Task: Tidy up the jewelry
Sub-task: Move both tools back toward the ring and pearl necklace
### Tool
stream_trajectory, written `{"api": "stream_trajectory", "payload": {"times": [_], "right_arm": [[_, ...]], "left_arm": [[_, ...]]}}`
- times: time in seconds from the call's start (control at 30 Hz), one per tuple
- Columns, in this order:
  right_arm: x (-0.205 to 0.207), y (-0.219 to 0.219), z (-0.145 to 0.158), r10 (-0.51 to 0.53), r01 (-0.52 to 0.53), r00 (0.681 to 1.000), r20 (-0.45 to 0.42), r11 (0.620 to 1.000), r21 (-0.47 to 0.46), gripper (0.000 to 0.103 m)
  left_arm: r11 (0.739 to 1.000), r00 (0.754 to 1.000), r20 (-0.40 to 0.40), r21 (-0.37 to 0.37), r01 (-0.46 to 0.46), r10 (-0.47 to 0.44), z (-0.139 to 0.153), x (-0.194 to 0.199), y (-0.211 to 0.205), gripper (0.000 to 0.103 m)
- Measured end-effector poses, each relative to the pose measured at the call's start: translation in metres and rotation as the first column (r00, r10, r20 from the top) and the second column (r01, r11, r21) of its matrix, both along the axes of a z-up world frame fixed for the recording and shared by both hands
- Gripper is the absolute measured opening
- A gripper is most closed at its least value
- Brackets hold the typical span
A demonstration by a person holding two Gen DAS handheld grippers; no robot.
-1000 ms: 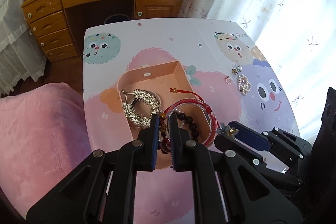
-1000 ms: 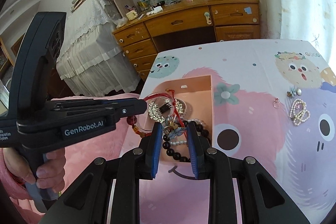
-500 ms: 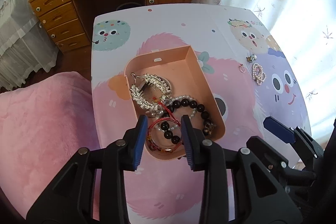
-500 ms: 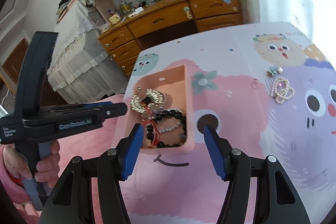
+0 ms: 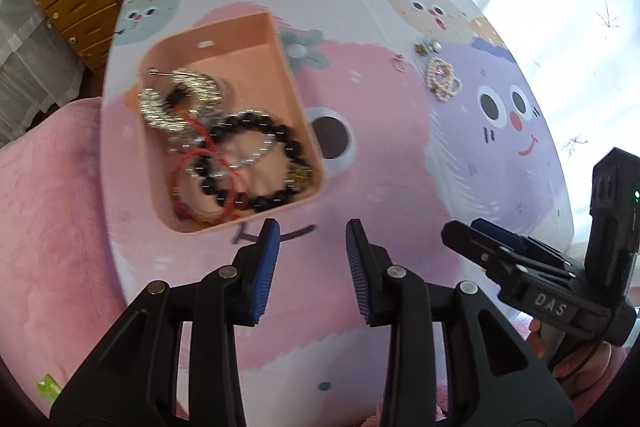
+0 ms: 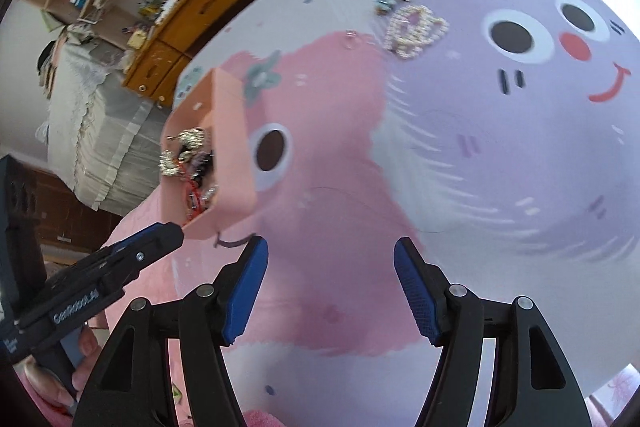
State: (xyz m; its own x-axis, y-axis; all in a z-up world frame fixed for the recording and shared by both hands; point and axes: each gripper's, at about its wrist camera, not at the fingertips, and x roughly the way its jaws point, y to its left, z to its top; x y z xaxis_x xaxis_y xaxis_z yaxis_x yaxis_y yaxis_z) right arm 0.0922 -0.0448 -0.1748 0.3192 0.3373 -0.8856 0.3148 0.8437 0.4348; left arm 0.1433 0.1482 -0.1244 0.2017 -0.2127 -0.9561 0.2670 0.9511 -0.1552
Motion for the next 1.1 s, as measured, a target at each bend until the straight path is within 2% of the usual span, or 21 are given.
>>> {"api": "stream_trajectory", "payload": {"times": [0.17, 0.27, 0.33, 0.4, 0.53, 0.67, 0.8, 0.97, 1.1], "right_arm": [[0.009, -0.041, -0.006, 0.042, -0.042, 0.999, -0.021, 0.999, -0.02, 0.069], [0.021, -0.056, -0.005, 0.088, -0.088, 0.996, -0.01, 0.995, -0.044, 0.074], [0.03, -0.065, -0.003, 0.137, -0.136, 0.991, 0.008, 0.987, -0.083, 0.076], [0.041, -0.071, 0.001, 0.213, -0.203, 0.976, 0.04, 0.965, -0.166, 0.076], [0.065, -0.071, 0.004, 0.365, -0.314, 0.924, 0.113, 0.895, -0.316, 0.082], [0.089, -0.072, -0.004, 0.476, -0.391, 0.866, 0.15, 0.834, -0.39, 0.083], [0.111, -0.072, -0.018, 0.527, -0.409, 0.831, 0.178, 0.796, -0.447, 0.083], [0.129, -0.067, -0.025, 0.568, -0.391, 0.788, 0.237, 0.759, -0.521, 0.083], [0.143, -0.066, -0.034, 0.58, -0.408, 0.779, 0.238, 0.757, -0.51, 0.083]], "left_arm": [[0.998, 1.0, -0.017, 0.058, -0.002, 0.003, -0.009, 0.002, -0.048, 0.046], [0.996, 0.999, -0.029, 0.08, -0.027, 0.029, -0.016, 0.008, -0.072, 0.047], [0.993, 0.998, -0.033, 0.108, -0.044, 0.047, -0.023, 0.016, -0.085, 0.052], [0.988, 0.997, -0.031, 0.138, -0.063, 0.068, -0.03, 0.028, -0.099, 0.059], [0.982, 0.993, -0.014, 0.151, -0.111, 0.114, -0.043, 0.064, -0.119, 0.059], [0.973, 0.985, -0.001, 0.156, -0.171, 0.173, -0.051, 0.1, -0.132, 0.059], [0.975, 0.98, 0.007, 0.107, -0.196, 0.197, -0.059, 0.13, -0.144, 0.059], [0.979, 0.98, 0.02, 0.046, -0.197, 0.197, -0.069, 0.148, -0.152, 0.059], [0.982, 0.981, 0.044, 0.033, -0.188, 0.187, -0.074, 0.155, -0.16, 0.059]]}}
